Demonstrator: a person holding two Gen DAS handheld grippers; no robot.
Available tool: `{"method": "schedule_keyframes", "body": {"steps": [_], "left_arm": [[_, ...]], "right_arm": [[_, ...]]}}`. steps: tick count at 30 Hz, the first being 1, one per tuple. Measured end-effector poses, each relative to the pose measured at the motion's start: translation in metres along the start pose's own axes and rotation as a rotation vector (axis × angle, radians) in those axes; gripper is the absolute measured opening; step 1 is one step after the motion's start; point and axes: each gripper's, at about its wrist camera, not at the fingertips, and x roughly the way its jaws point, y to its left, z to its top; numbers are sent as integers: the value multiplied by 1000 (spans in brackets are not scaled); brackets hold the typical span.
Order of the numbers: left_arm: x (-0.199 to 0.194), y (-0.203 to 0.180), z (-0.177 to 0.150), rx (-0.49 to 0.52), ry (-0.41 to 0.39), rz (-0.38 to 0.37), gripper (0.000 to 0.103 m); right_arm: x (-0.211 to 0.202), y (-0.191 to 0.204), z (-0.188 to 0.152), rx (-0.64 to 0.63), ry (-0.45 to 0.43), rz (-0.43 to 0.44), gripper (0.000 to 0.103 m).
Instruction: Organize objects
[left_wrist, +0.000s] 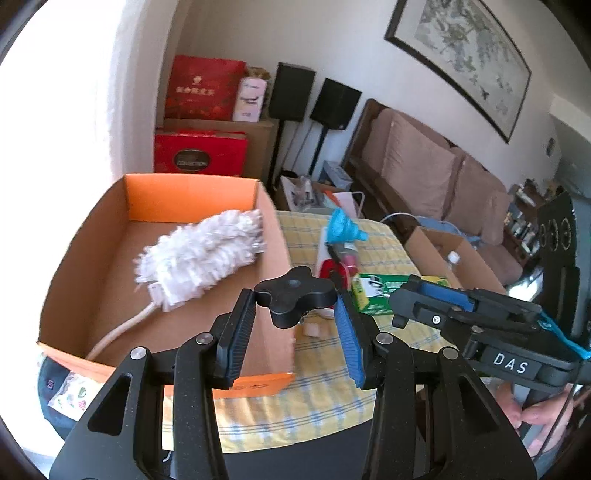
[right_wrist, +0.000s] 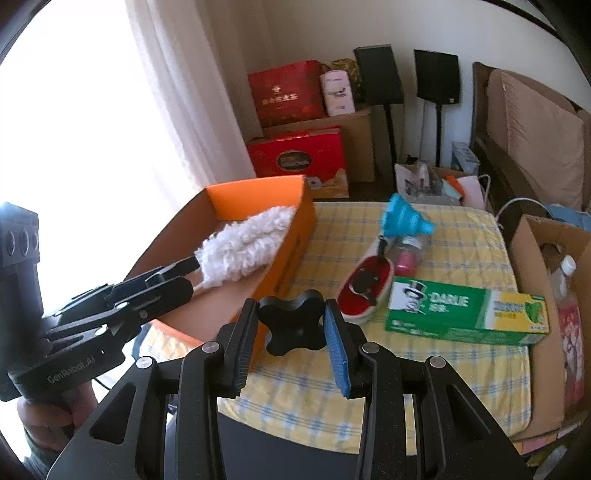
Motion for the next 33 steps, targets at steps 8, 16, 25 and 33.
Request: {"method": "schedule_keyframes", "body": {"steps": [8, 16, 25, 33], "left_arm": [[-2, 28, -7, -17, 7, 54, 41], [1, 58, -11, -59, 19, 88, 41], [9, 77, -12, -77, 47, 101, 41], [25, 88, -23, -105, 91, 101, 41]], "right_arm": [[20, 28, 6, -24, 10, 20, 36], [39, 49, 10, -65, 12, 20, 36], [65, 66, 9, -90, 40, 41, 36], [91, 65, 5, -90, 79, 43, 36]]}}
